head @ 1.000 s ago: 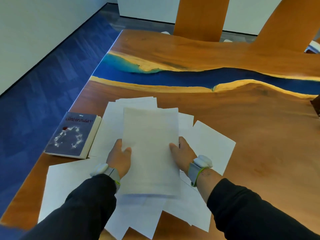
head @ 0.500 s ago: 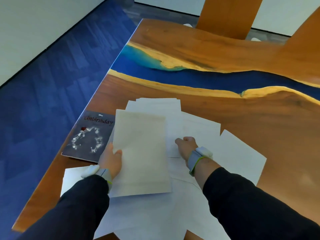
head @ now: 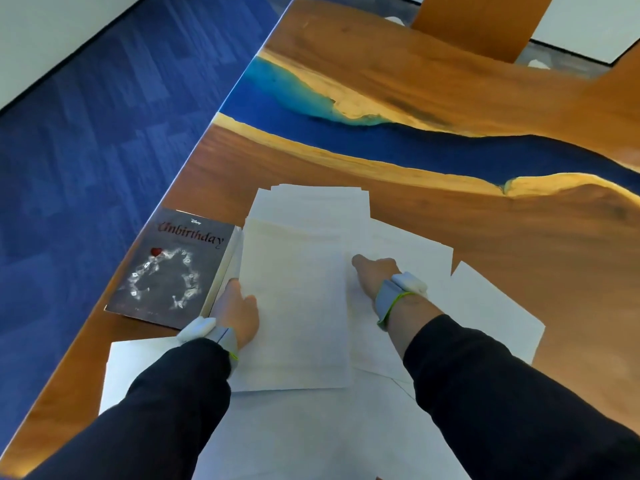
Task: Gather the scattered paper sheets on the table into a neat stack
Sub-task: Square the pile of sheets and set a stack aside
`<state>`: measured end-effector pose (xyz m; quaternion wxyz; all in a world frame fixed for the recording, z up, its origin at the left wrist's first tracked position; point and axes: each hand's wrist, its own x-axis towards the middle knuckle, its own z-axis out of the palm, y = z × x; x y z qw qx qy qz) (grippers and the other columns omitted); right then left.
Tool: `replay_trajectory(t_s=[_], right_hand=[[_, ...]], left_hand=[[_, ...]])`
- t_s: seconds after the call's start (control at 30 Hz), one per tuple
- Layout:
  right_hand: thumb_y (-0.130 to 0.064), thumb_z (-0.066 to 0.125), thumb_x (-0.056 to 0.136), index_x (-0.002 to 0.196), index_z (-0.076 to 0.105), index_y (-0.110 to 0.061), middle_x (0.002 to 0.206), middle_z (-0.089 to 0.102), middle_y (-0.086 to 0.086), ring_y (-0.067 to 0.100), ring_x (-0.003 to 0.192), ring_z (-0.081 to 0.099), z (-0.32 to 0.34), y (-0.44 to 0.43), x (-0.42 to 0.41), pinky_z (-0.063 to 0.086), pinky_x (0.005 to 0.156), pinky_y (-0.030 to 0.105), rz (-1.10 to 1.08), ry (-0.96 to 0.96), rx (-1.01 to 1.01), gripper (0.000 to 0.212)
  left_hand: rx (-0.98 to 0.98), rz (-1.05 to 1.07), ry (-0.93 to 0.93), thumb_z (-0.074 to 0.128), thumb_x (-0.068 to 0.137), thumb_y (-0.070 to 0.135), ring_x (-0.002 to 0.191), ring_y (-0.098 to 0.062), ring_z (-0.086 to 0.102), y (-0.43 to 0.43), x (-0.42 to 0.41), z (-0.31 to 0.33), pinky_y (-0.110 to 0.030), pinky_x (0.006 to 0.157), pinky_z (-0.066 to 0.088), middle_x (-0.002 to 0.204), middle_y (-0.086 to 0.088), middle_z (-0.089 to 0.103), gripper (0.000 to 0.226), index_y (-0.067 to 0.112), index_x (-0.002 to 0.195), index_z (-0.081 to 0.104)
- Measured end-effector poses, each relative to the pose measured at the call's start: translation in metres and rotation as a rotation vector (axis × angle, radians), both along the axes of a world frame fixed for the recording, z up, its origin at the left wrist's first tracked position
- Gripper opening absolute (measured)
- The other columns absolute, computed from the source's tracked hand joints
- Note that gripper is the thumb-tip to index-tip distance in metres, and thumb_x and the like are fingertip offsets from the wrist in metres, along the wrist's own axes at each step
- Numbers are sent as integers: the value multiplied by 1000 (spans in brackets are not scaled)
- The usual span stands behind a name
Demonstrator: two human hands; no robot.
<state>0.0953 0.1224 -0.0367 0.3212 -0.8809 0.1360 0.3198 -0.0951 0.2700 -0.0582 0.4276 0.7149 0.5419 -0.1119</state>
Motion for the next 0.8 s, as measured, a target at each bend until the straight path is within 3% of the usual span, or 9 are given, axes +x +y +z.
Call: replay_trajectory(t_s=[0.13, 0.2, 0.27, 0.33, 0.4, 0.43, 0.5, 0.63, 0.8], right_hand=[[-40, 63, 77, 130, 46, -1, 106, 58, 13, 33, 88, 59, -2, 10, 0, 51, 78, 36, -26, 38, 55, 68], [-40, 65, 76, 116, 51, -4, 91, 56, 8, 29, 79, 56, -4, 11, -1, 49, 73, 34, -9, 34, 68, 55], [-42, 66, 75, 85, 53, -8, 73, 51, 3, 25, 64, 52, -7, 10, -1, 45, 68, 33, 36, 36, 81, 38], [-41, 66, 73, 72, 51, -13, 73, 50, 2, 23, 62, 46, -7, 9, -2, 41, 66, 33, 79, 16, 112, 32], [-40, 68, 74, 102, 60, -9, 95, 55, 4, 24, 74, 47, -8, 9, -3, 48, 74, 34, 65, -12, 146, 42], [-39, 68, 75, 123, 53, -7, 105, 56, 8, 26, 79, 49, -7, 10, -3, 48, 74, 35, 39, 2, 154, 60], [-41, 68, 74, 138, 40, -6, 109, 56, 13, 28, 79, 51, -5, 13, -5, 43, 67, 34, 15, 46, 152, 78], [-40, 65, 73, 108, 37, -6, 96, 50, 8, 28, 75, 53, -5, 14, -2, 44, 65, 33, -9, 22, 50, 56], [-31, 63, 79, 102, 44, -4, 76, 45, 7, 20, 58, 39, -8, 10, 3, 31, 57, 30, -1, 69, 71, 41]], left_hand=[[1, -30, 46, 41, 105, 14, 89, -26, 48, 0, 7, 4, -34, 78, 37, 107, -12, 56, 24, 5, 127, 45], [-5, -39, 54, 40, 105, 12, 86, -26, 48, -2, 9, 8, -34, 75, 37, 101, -11, 53, 24, 3, 126, 45], [-7, -53, 61, 39, 106, 12, 88, -26, 49, -2, 11, 10, -34, 75, 36, 103, -12, 53, 26, 3, 129, 44], [-13, -67, 62, 39, 106, 13, 89, -26, 49, -2, 11, 13, -33, 76, 37, 106, -14, 54, 27, 4, 131, 43], [-23, -74, 57, 39, 106, 13, 89, -26, 49, -1, 12, 15, -34, 76, 37, 109, -15, 55, 27, 4, 132, 43], [-27, -78, 56, 39, 106, 13, 89, -26, 49, -1, 11, 16, -34, 76, 37, 110, -17, 55, 27, 4, 131, 43], [-30, -89, 52, 39, 106, 13, 89, -26, 49, 0, 11, 17, -34, 76, 37, 109, -17, 55, 24, 3, 128, 43], [-61, -107, 38, 41, 106, 15, 90, -27, 52, 0, 12, 16, -34, 77, 38, 109, -17, 56, 23, 4, 126, 43], [-69, -128, 37, 41, 106, 17, 104, -34, 60, -1, 13, 14, -35, 81, 43, 116, -19, 60, 26, 6, 129, 43]])
